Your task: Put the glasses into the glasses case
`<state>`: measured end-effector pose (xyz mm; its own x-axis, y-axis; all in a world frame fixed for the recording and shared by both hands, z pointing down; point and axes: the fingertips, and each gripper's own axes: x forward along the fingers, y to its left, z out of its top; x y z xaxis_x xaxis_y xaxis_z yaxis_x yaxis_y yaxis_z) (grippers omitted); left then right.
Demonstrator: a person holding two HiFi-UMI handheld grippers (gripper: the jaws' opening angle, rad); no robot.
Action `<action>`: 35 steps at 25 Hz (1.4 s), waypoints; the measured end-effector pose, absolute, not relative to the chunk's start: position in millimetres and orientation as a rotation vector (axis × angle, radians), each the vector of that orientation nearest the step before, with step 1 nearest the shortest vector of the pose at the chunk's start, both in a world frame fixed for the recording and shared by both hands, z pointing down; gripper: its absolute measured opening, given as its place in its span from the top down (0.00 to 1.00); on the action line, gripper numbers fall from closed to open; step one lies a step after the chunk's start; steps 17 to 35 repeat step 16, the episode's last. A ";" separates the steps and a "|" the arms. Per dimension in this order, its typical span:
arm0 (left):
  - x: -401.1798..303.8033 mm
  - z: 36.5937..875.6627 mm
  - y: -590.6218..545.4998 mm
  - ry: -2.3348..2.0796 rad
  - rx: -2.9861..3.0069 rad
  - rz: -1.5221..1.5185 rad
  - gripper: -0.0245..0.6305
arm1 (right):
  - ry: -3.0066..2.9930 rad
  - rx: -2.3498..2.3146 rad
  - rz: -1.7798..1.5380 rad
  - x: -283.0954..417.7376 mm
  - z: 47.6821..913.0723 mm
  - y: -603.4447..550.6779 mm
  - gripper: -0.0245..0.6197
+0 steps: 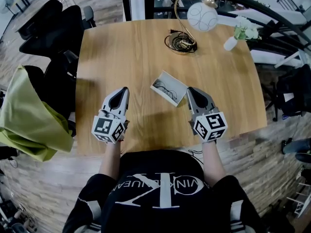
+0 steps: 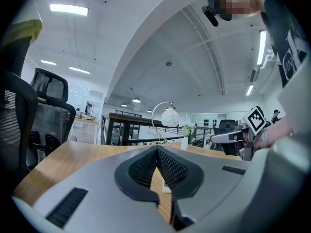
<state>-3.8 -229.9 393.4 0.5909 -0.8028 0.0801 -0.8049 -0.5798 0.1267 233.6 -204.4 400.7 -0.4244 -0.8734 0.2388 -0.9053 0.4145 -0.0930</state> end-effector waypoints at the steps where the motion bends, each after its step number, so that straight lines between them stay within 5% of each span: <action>1: -4.0 393.2 -229.6 -1.360 2.667 0.022 0.94 | -2.512 1.598 0.311 234.3 400.2 -204.6 0.92; 35: -10.0 390.9 -226.0 -1.395 2.663 0.018 0.94 | -2.516 1.620 0.354 233.5 406.0 -201.5 0.92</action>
